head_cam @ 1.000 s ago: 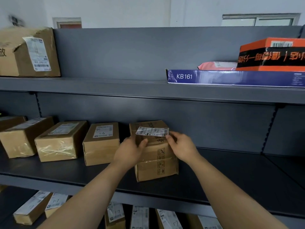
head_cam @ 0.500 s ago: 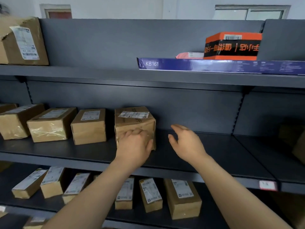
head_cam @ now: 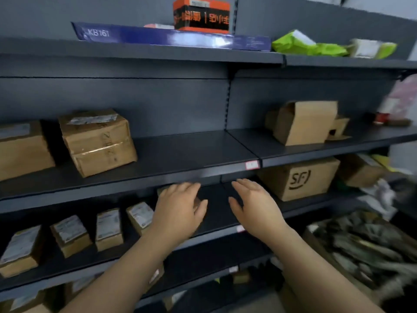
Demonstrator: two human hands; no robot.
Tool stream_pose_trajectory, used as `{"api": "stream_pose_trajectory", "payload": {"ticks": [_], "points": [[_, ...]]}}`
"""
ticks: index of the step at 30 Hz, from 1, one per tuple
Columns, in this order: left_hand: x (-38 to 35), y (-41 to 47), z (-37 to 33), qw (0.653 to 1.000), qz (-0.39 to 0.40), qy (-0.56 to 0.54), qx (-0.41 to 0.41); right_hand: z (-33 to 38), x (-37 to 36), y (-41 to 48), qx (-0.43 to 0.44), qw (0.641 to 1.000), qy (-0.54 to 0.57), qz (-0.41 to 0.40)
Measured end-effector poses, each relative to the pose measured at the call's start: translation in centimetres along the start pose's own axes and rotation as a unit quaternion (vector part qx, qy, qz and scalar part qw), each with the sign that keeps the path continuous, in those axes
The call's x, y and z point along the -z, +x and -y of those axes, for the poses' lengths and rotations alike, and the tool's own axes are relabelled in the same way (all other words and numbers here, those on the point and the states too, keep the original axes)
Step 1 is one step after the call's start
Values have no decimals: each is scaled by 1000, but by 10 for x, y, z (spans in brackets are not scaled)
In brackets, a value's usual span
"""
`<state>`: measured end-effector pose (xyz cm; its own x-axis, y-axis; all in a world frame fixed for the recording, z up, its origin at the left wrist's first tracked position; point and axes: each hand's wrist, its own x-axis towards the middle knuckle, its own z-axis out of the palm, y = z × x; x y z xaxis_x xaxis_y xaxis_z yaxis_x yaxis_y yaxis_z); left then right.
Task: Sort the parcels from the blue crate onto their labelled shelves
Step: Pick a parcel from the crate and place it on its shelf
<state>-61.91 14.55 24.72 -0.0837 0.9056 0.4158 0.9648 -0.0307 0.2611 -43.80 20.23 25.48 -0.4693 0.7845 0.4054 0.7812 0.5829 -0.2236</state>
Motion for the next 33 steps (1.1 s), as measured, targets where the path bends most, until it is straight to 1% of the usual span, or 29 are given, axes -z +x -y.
{"api": "stream_pose_trajectory", "payload": {"ticks": [3,6,11,15,19,24,29,33], "points": [[-9,-25,-31,997,44,-30,-50,-7,14,-58,-71,997,-25,-2],[-17,-53,-65,990,71,-50,-107,-8,29,-119,-130,990,-51,4],[-32,-107,-125,966,130,-81,-207,-11,58,-227,-242,967,-84,9],[-41,-152,-186,938,179,-94,-281,-15,85,-317,-338,936,-98,10],[-49,-201,-255,904,215,-107,-354,-22,114,-409,-436,894,-100,2],[-57,-272,-349,863,253,-121,-421,-33,155,-526,-521,845,-120,-3],[-73,-354,-447,822,301,-122,-467,-52,196,-651,-590,799,-114,-2],[-88,-412,-511,795,351,-116,-481,-65,218,-737,-638,762,-111,-10]]}}
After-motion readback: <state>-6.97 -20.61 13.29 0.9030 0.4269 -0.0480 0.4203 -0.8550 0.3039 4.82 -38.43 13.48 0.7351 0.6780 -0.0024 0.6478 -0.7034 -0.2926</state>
